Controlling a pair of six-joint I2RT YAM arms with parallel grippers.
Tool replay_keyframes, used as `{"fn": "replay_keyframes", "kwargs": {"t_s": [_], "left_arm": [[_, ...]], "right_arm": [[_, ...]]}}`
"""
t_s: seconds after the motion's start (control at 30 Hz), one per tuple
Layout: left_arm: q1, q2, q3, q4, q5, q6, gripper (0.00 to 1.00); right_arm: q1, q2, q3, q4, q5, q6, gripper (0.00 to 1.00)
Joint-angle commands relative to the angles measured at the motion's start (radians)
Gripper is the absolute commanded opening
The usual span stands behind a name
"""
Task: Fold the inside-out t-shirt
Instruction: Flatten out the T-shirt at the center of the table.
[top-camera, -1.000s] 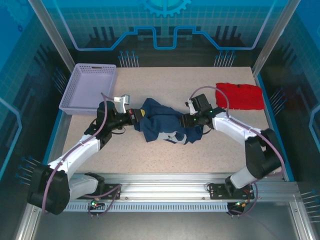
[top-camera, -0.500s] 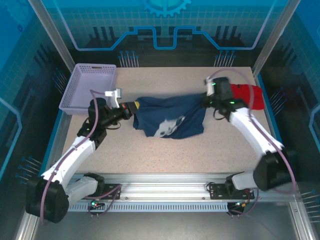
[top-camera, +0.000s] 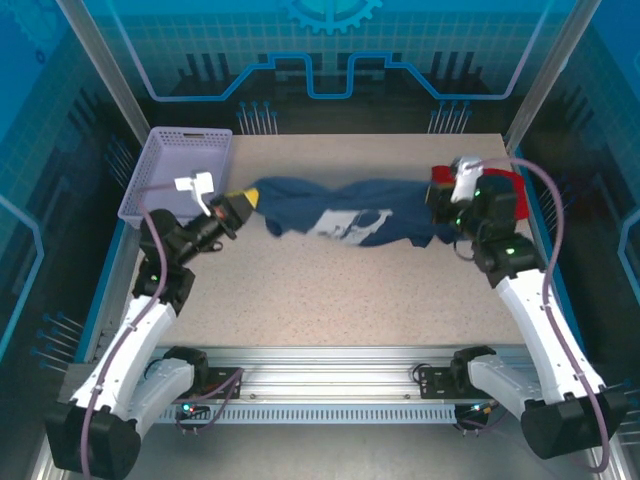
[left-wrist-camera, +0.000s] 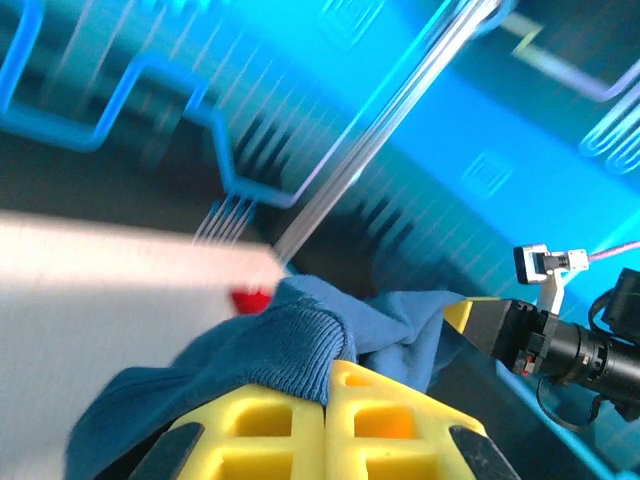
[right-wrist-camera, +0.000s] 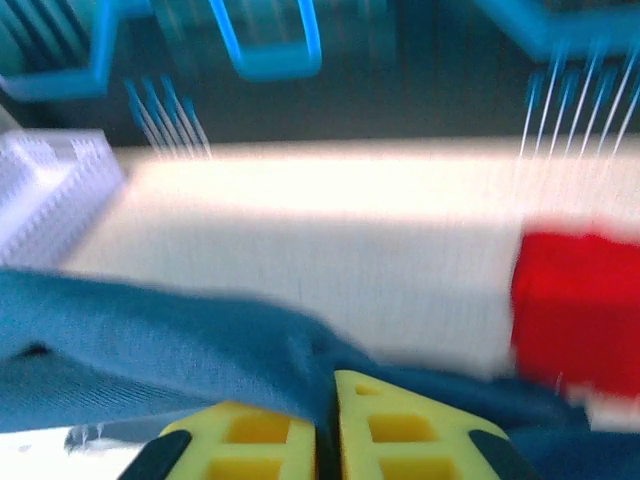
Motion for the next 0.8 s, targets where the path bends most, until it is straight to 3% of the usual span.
{"fn": "replay_keyframes", "kwargs": {"t_s": [0.0, 0.17, 0.3, 0.43, 0.6, 0.77], "left_arm": [[0.003, -0.018, -0.16, -0.105, 0.042, -0.012, 0.0], [-0.048, -0.033, -0.265, -0.146, 0.048, -0.036, 0.0], [-0.075, -0.03, -0.269, -0.151, 0.042, -0.036, 0.0], [-0.076, -0.032, -0.26, -0.165, 0.027, -0.028, 0.0], [-0.078, -0.032, -0.241, -0.195, 0.007, -0.011, 0.0], [-0.077, -0.031, -0.23, -0.216, -0.011, -0.004, 0.0]], "right_arm": [[0.054, -0.025, -0.207, -0.067, -0.016, 0.122, 0.2], [0.229, 0.034, -0.305, 0.015, -0.001, 0.103, 0.41], [0.407, 0.191, -0.22, 0.124, 0.018, -0.064, 0.52], [0.519, 0.395, -0.08, 0.146, 0.05, -0.241, 0.59], [0.565, 0.59, 0.034, 0.162, 0.051, -0.358, 0.69], [0.565, 0.758, 0.126, 0.156, 0.083, -0.417, 0.65]]}}
